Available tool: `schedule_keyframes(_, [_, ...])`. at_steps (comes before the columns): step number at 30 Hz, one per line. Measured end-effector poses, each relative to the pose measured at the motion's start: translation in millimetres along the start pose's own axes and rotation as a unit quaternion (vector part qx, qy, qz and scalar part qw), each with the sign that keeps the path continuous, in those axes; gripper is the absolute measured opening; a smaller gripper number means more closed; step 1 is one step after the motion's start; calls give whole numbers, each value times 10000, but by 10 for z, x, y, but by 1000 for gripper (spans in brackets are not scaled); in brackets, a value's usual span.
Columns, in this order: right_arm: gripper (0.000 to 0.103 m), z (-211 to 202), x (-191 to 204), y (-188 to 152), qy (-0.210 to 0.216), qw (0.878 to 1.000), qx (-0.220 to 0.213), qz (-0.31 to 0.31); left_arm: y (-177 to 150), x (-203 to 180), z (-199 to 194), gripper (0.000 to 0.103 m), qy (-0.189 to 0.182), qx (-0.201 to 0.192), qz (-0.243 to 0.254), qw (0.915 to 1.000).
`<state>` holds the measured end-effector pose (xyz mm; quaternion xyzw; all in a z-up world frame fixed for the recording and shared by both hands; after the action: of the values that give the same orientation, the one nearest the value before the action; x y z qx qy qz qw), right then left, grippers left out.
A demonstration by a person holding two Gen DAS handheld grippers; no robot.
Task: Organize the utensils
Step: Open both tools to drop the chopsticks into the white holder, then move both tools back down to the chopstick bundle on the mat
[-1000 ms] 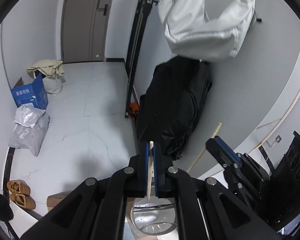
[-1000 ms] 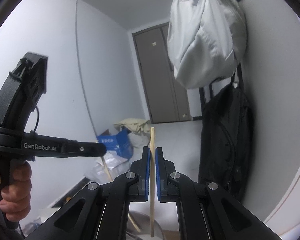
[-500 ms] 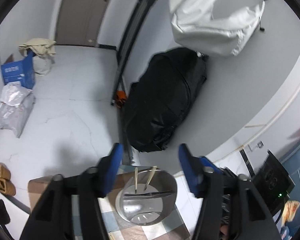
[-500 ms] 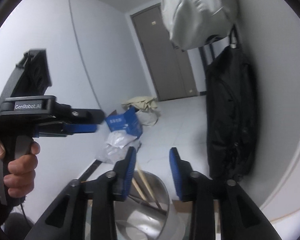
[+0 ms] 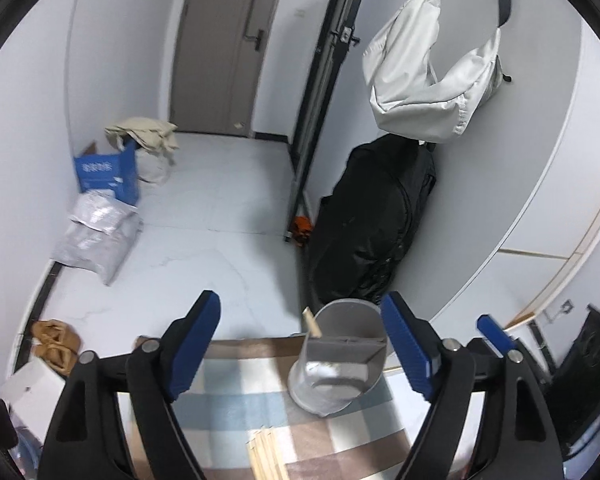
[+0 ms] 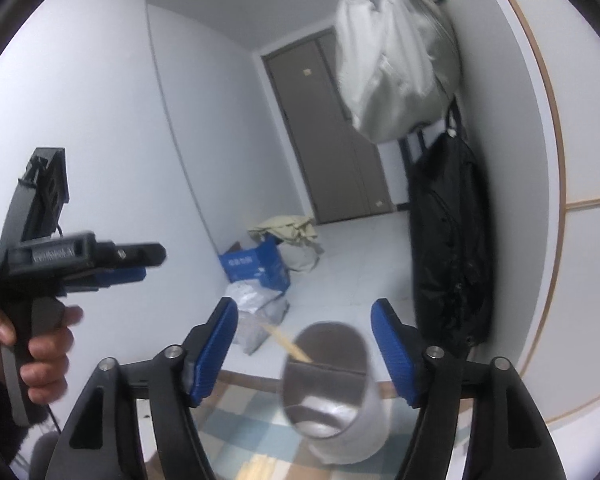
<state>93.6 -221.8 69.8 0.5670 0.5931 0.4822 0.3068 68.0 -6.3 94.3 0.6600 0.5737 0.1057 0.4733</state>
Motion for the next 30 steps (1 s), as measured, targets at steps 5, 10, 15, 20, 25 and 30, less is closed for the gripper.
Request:
schedule_keyframes(5, [86, -321, 255, -66, 255, 9995, -133, -96, -139, -82, -26, 85, 107, -136, 16, 9998])
schedule_keyframes(10, [97, -502, 435, -208, 376, 9990, -106, -211, -336, -139, -198, 92, 326, -355, 40, 9988])
schedule_keyframes(15, [98, -663, 550, -416, 463, 9985, 14, -305, -531, -106, -301, 94, 392, -400, 17, 9984])
schedule_keyframes(20, [101, -741, 637, -670, 433, 9980, 148, -440, -735, -37, -339, 99, 550, -524, 34, 9971])
schedule_keyframes(25, [103, -701, 679, -927, 368, 9971, 464, -481, -906, 106, -238, 100, 616, -409, 51, 9973])
schedule_keyframes(30, [103, -574, 721, -1162, 280, 9947, 804, -584, -1074, 292, -139, 100, 659, -327, -95, 9972])
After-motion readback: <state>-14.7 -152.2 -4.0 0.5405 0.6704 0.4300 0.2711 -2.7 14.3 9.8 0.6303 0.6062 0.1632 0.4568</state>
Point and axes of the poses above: each gripper's, at about its wrist camera, not at the fingertips, and z roughly the way its jaws point, x to its left, y to its top, the point moved 1 cm from there along z, roughly the way its jaws point, and after that the axes turned 14 degrees about -y, right-handed, at the moved point
